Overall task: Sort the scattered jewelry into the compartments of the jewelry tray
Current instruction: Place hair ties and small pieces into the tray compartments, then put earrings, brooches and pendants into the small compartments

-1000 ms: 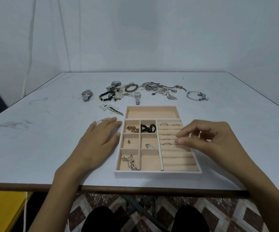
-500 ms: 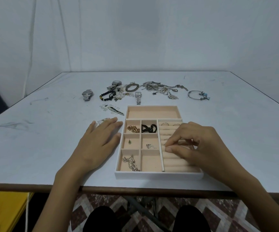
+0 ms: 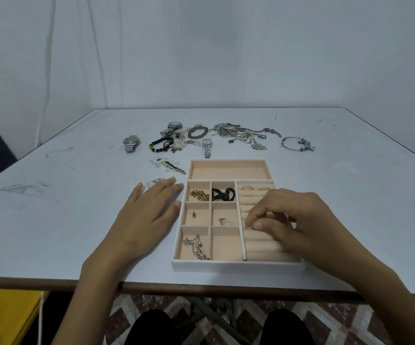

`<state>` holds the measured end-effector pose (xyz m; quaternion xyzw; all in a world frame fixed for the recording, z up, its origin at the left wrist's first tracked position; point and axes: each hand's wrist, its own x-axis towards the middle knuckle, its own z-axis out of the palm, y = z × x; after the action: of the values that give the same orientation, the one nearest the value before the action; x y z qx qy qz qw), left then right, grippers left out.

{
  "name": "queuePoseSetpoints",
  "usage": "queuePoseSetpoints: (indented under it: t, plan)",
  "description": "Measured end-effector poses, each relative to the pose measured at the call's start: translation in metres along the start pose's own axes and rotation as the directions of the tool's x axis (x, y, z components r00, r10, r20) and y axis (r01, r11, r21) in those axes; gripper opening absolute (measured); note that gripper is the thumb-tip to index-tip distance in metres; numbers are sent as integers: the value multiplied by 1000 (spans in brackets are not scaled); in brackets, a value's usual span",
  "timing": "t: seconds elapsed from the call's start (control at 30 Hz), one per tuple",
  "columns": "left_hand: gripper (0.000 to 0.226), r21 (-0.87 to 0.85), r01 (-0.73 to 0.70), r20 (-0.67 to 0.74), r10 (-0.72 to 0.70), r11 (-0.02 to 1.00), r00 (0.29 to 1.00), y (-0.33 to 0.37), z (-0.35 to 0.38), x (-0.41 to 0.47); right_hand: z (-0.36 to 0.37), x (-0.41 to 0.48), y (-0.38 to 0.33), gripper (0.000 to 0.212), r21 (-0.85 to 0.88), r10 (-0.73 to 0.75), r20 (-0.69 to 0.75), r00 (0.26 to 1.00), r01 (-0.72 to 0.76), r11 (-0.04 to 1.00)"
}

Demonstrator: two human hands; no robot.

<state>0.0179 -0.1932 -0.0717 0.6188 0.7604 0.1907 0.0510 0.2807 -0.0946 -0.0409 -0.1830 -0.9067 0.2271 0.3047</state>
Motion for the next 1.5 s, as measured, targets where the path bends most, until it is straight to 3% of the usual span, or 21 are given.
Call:
queuePoseSetpoints:
  t: [0.13,0.63,0.73,0.83,0.9,1.0,1.17,1.27,1.4,1.5]
  plan:
    - [65,2,5,3,-5,1000,1000,-1,1,0,2,2,-1,9,-89,1,29,1000,1,996]
    - [65,3,3,14,-3,1000,1000,1,0,-1,-2,6,-4,11,-69,56,105,993,-49,996]
    - [68,8,-3,14,3,1000,1000,0,0,0,-8,10,-6,7,4,80,162,983,-82,997]
    - [71,11,-5,9,5,1000,1000,0,1,0,-21,22,-9,10,226,121,184,975,-162,961]
    - [67,11,0,4,0,1000,1000,1,1,-1,-31,39,-3,9,301,162,127,978,-194,934]
    - [64,7,6,3,-6,1000,1000,3,0,-1,-41,73,20,11,279,262,-19,965,-246,928]
    - [65,-1,12,4,-12,1000,1000,3,0,-2,-39,137,76,19,47,410,-163,897,-408,912]
    - [72,-15,10,-3,-10,1000,1000,1,0,-2,-22,166,100,23,-129,449,-97,888,-459,879]
    - [71,-43,14,-3,-15,999,1000,-1,0,-2,6,186,113,23,-292,452,84,888,-412,863]
    - [66,-52,11,3,-11,999,1000,-3,-1,-1,19,189,115,28,-391,441,69,895,-383,837]
